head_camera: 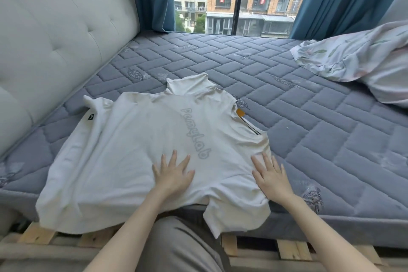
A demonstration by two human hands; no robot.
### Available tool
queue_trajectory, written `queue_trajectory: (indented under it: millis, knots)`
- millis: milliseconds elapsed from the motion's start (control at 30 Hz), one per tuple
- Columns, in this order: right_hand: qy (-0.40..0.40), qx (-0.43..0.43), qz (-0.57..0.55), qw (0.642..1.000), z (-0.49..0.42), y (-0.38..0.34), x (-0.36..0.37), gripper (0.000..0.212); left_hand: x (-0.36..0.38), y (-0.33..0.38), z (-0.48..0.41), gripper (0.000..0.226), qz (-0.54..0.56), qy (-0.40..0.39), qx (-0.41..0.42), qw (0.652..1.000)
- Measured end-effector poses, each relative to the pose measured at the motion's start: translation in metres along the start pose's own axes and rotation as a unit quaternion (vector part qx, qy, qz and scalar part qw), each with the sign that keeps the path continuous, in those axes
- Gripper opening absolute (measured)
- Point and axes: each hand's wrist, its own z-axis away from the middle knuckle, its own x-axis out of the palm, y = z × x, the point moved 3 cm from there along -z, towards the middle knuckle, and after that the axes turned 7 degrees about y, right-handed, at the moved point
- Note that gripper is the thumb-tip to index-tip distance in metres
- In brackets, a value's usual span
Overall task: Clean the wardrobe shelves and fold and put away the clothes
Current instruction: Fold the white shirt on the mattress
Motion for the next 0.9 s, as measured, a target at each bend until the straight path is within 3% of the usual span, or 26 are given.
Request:
queue_trajectory:
  millis: [67,200,333,433,500,600,667,733,900]
  knots:
    - [0.029,0.007,-0.086,0.996,0.018,0.002,-0.003,0.055,0.001,0.011,0.013,0.059,0.020,-0.025,0.007,0.999]
    - [0.124,0.045,-0.267,0.955,0.056,0.004,-0.010,0.055,0.005,0.040,0.047,0.046,0.068,-0.014,0.058,0.996]
    - [0.085,0.081,-0.354,0.928,0.084,0.009,-0.008,0.057,0.015,0.052,0.080,0.047,0.101,0.037,0.118,0.987]
    - [0.044,0.077,-0.437,0.895,0.102,0.003,-0.009,0.070,0.025,0.048,0.102,0.046,0.180,0.114,0.093,0.973]
    - [0.025,0.067,-0.449,0.891,0.114,-0.002,-0.005,0.079,0.031,0.048,0.122,0.046,0.180,0.208,0.053,0.960]
    - [0.061,0.069,-0.465,0.881,0.126,-0.010,-0.005,0.075,0.049,0.048,0.148,0.055,0.176,0.283,-0.031,0.942]
    - [0.093,0.086,-0.504,0.854,0.133,-0.013,-0.011,0.067,0.064,0.046,0.153,0.062,0.288,0.237,-0.065,0.925]
    - [0.108,0.093,-0.537,0.832,0.142,-0.017,-0.017,0.061,0.075,0.051,0.154,0.061,0.433,0.161,-0.091,0.882]
    - [0.143,0.112,-0.527,0.831,0.164,-0.010,-0.028,0.027,0.078,0.058,0.156,0.030,0.553,0.076,-0.139,0.818]
